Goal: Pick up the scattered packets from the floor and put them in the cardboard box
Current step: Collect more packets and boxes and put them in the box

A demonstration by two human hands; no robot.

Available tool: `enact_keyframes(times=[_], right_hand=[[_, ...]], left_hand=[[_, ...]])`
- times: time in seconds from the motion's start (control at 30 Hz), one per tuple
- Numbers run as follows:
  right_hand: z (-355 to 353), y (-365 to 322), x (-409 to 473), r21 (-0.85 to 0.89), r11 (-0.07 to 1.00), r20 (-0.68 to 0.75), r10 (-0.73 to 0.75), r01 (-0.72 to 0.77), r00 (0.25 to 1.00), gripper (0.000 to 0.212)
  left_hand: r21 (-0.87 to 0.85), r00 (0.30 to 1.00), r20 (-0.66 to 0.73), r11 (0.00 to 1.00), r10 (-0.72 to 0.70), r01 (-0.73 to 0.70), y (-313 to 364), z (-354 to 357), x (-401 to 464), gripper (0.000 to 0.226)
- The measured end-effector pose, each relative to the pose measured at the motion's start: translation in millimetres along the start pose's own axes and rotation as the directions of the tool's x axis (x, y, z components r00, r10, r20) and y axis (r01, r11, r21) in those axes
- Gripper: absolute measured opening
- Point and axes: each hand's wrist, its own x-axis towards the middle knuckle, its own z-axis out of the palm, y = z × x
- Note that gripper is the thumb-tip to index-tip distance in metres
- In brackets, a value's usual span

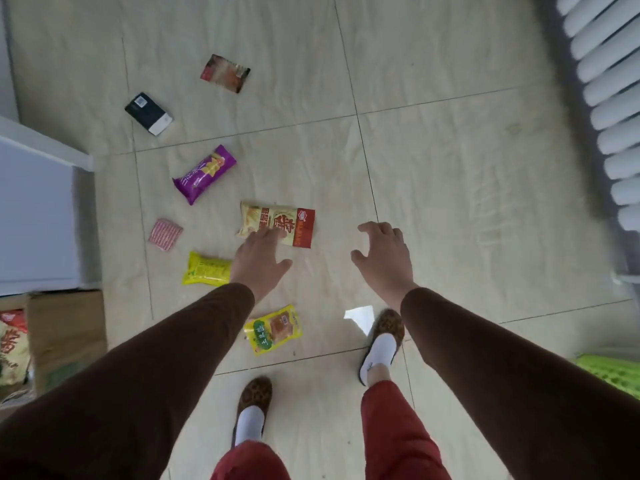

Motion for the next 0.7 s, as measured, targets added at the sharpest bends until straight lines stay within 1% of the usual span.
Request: enact_keyframes(times=[0.1,0.17,0.27,0.43,0.63,0.7], right_hand=[[-41.4,22.9,48.5,-0.034,0.998,0.029,-0.049,0.05,0.998,0.049],[-64.2,29.1,79.9,-0.053,0.996,0.048,-0.069,0.072,0.996,0.049],[-87.2,24.5,126.0,-0.091,0.989,0.074,-0.112,0.119,0.991,0.049],[-105.1,-7.1,196.2,-0.147,0.96,0.144,-0.218,0.239,0.965,0.051],[-112.6,-63.8,291.2,-0.236,0.911,0.248,-0.28,0.338,0.927,0.056],[-112.2,-86.8,320.4,-0.239,0.9,0.267,-0.3,0.364,0.916,0.056]], left_hand=[[-0.072,0.996,-0.024,0.994,-0.086,0.084,48.5,6.0,36.3,0.054],[-0.111,0.992,-0.032,0.987,-0.12,0.116,75.2,2.3,58.1,0.051],[-0.157,0.985,-0.051,0.975,-0.165,0.156,93.9,-14.0,90.7,0.048],[-0.22,0.958,-0.086,0.943,-0.274,0.25,77.0,-44.5,138.8,0.048],[-0.308,0.908,-0.07,0.875,-0.413,0.374,45.5,-81.3,200.0,0.051],[-0.321,0.899,-0.065,0.862,-0.433,0.392,36.1,-94.9,221.0,0.052]])
